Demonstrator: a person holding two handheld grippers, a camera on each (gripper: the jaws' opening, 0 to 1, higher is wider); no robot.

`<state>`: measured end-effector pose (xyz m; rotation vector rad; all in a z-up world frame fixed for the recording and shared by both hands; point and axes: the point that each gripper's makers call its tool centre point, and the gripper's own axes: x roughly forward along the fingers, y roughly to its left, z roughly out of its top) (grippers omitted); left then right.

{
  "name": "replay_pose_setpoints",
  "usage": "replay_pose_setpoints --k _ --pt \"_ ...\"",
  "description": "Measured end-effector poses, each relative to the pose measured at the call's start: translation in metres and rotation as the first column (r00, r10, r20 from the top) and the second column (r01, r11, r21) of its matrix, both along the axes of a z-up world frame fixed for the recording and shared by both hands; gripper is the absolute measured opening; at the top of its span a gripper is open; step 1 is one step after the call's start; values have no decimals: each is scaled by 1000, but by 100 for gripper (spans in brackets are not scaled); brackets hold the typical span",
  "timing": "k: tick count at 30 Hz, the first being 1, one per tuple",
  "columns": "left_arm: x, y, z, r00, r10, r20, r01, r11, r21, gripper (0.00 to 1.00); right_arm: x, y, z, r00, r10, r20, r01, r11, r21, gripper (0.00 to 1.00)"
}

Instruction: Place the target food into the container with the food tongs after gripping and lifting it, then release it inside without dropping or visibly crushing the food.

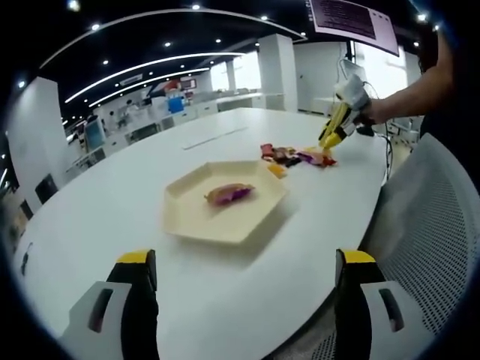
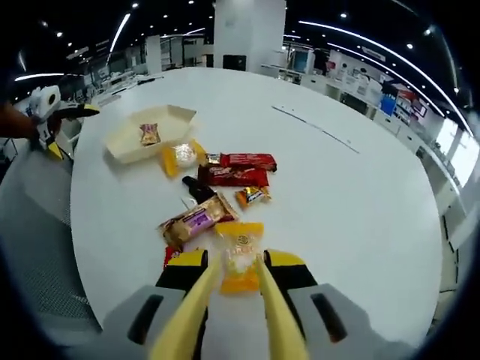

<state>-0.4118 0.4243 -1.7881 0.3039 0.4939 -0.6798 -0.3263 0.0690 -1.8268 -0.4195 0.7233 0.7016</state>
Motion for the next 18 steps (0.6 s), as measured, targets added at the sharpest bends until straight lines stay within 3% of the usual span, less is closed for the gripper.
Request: replay_pose_setpoints --k 7,8,12,15,18 --pt "-1 -1 -2 1000 -7 -9 7 1000 3 95 11 -7 -3 1000 -5 27 6 1000 -28 27" --pt "-1 0 -3 1000 -8 -9 8 1000 7 95 11 -8 -5 999 21 40 -19 998 -59 26" --pt "0 2 -3 1000 0 -11 0 1000 8 95 14 -7 -2 999 -6 37 8 998 -62 20" --pt "0 2 -3 1000 2 -9 -2 1000 9 95 15 -10 1 996 -90 -1 90 996 8 18" --pt "0 2 -2 1000 2 -7 -2 1000 7 95 16 -14 5 995 -95 -2 95 995 9 17"
